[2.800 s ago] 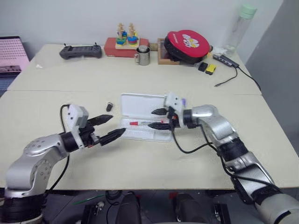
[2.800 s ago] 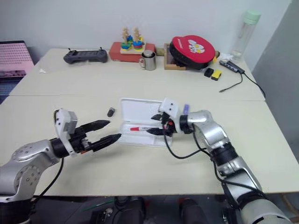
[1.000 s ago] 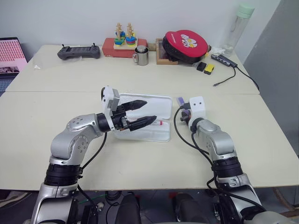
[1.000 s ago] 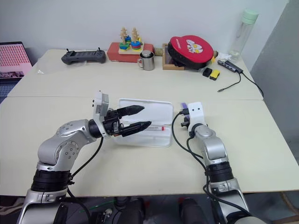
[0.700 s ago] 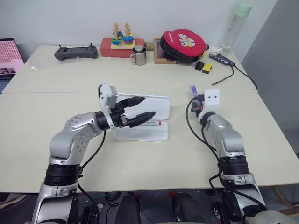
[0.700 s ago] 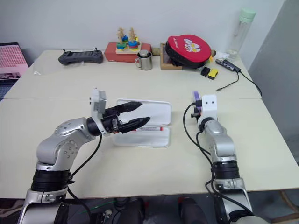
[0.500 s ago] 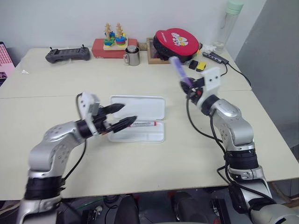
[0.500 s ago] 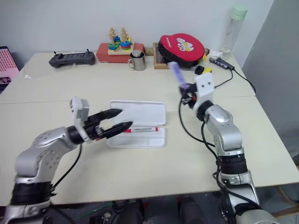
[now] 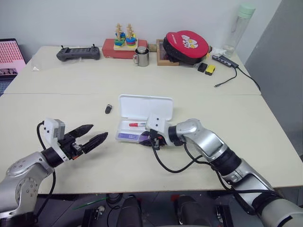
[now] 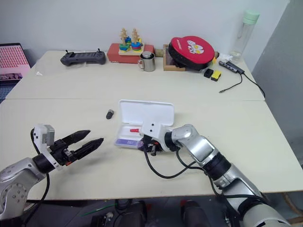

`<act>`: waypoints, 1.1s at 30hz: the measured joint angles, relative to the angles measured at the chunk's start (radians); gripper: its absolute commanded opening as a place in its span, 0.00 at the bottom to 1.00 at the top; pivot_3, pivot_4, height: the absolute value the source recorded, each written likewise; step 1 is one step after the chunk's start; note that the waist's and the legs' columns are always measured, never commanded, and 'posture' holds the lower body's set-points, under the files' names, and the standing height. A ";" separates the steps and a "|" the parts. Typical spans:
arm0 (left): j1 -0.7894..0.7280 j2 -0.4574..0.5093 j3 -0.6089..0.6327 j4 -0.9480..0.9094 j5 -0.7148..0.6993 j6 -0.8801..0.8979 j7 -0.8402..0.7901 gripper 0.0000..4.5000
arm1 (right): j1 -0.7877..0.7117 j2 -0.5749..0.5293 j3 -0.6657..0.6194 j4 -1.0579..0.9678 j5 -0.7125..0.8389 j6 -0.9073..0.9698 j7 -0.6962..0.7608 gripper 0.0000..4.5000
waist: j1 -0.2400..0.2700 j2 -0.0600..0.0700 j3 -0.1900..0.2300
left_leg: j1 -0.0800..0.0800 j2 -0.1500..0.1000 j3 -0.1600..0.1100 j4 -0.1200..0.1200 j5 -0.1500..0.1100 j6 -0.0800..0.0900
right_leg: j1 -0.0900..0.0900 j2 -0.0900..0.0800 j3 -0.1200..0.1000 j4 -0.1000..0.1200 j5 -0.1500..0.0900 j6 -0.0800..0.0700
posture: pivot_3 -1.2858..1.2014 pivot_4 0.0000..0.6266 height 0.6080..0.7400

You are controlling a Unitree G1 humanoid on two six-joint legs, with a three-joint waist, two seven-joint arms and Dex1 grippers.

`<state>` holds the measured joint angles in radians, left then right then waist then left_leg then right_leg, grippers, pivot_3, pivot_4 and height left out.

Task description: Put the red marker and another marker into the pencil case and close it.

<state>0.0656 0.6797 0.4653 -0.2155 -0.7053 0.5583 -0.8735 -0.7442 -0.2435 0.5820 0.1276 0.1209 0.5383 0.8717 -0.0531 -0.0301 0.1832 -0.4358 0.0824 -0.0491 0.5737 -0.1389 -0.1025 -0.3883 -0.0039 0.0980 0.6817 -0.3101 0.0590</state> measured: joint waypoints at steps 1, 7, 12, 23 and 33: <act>0.003 0.000 0.004 -0.009 -0.001 0.001 0.009 1.00 | -0.009 0.008 0.001 0.015 -0.010 -0.008 0.003 0.25 | 0.000 0.000 0.000 | 0.000 0.000 0.000 0.000 0.000 0.000 | 0.000 0.000 0.000 0.000 0.001 0.001 | 0.52 0.24 1.00; 0.033 0.000 0.015 -0.052 -0.025 0.008 0.035 1.00 | -0.035 0.024 -0.010 0.064 -0.029 -0.033 0.030 0.25 | -0.001 0.000 0.000 | 0.000 0.000 0.000 -0.001 0.000 0.000 | 0.000 0.000 0.000 0.000 0.001 0.002 | 0.52 0.24 1.00; 0.042 0.000 0.015 -0.056 -0.041 0.010 0.051 1.00 | -0.051 0.014 -0.025 0.064 -0.028 -0.030 0.064 0.25 | -0.002 0.000 0.000 | 0.000 0.000 0.000 -0.002 0.000 0.000 | 0.000 0.001 0.000 0.000 0.001 0.002 | 0.52 0.24 1.00; 0.006 0.000 0.009 -0.056 -0.044 0.010 0.065 1.00 | -0.051 0.009 -0.043 0.077 -0.051 -0.031 0.069 0.25 | -0.002 0.000 0.000 | 0.000 0.000 0.000 -0.002 0.000 0.000 | 0.000 0.001 0.000 0.000 0.001 0.002 | 0.52 0.24 1.00; -0.005 -0.009 -0.006 -0.055 -0.043 0.009 0.075 1.00 | -0.063 0.028 -0.063 0.105 -0.063 -0.031 0.063 0.82 | -0.003 0.000 0.000 | 0.000 0.000 0.000 -0.002 0.000 0.000 | 0.000 0.001 0.000 0.000 0.001 0.002 | 0.52 0.24 1.00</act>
<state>0.0607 0.6709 0.4592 -0.2705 -0.7487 0.5672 -0.7982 -0.8070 -0.2152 0.5194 0.2325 0.0578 0.5069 0.9344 -0.0562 -0.0302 0.1831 -0.4358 0.0827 -0.0490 0.5720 -0.1391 -0.1026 -0.3886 -0.0033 0.0978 0.6815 -0.3088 0.0607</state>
